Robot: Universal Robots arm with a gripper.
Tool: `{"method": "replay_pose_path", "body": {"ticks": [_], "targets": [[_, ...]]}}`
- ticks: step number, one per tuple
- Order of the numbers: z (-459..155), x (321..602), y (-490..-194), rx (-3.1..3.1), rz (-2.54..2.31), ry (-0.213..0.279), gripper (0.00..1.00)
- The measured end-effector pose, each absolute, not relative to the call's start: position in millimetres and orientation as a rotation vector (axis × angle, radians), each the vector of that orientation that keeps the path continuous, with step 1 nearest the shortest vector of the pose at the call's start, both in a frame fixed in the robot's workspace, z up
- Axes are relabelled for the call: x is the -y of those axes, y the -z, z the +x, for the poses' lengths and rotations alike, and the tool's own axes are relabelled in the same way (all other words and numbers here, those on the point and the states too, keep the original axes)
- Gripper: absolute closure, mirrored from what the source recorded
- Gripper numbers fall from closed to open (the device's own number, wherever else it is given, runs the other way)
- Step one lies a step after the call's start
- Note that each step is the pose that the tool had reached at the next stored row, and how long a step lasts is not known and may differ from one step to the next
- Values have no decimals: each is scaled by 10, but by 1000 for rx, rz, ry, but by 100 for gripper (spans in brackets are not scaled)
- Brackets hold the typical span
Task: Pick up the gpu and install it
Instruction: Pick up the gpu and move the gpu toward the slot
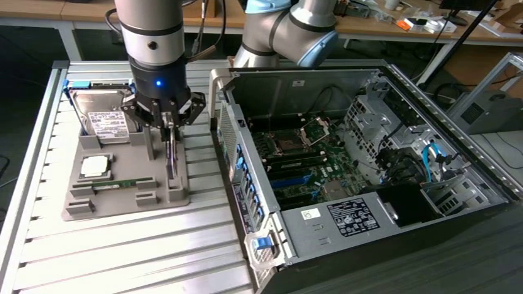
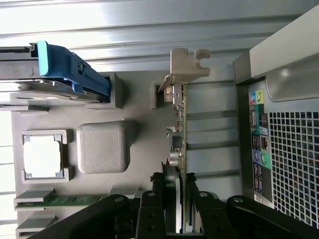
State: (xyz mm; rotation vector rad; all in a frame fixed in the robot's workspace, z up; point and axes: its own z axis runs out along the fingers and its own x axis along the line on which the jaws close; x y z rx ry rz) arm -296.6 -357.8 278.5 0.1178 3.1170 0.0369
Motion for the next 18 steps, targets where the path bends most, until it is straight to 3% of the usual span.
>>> {"method": "replay_pose_path", "body": {"ticks": [18], "targets": [[-2966,3578,-2910,-3117,118,-42,72]]}}
